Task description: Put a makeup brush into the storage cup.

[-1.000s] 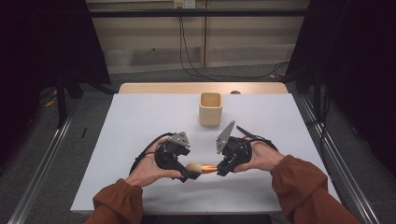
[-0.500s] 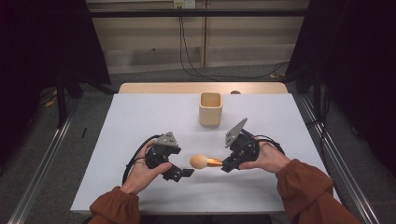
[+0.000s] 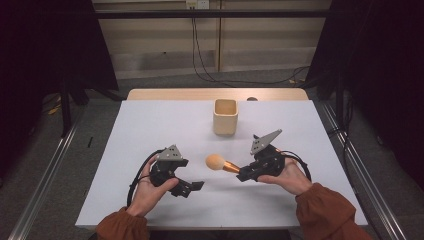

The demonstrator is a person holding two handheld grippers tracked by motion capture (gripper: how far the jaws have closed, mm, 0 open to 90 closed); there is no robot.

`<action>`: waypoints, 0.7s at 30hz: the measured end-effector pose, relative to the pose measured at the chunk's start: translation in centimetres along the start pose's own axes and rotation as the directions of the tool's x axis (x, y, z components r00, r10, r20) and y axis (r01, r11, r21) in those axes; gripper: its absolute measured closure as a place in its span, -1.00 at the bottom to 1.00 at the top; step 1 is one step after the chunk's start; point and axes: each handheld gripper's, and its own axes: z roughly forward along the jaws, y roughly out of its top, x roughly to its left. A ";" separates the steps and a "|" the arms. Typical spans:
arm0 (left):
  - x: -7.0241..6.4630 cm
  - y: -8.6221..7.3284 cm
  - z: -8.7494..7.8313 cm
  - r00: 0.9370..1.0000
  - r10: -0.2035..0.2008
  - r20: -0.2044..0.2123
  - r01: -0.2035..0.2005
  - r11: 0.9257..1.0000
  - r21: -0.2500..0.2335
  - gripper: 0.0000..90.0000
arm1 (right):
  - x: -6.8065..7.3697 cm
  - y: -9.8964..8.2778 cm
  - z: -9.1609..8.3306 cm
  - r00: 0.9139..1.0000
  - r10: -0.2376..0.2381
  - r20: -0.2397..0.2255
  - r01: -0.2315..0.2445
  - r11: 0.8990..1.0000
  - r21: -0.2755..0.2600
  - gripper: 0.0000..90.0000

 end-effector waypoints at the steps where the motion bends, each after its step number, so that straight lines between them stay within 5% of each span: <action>1: 0.0 -0.2 0.0 1.000 -0.011 0.017 0.011 1.000 -0.012 -0.92 | 0.0 -0.1 0.0 1.000 0.004 -0.009 -0.004 1.000 -0.011 0.67; 10: 0.0 -0.5 -0.1 1.000 -0.018 -0.010 0.017 0.999 -0.031 -0.90 | 0.6 -1.4 0.3 0.999 0.040 0.006 -0.038 0.983 -0.178 0.67; 21: -0.3 -0.9 0.0 0.999 -0.010 -0.039 0.008 0.999 -0.054 -0.91 | 0.7 -2.0 0.8 0.997 0.065 0.040 -0.050 0.954 -0.295 0.67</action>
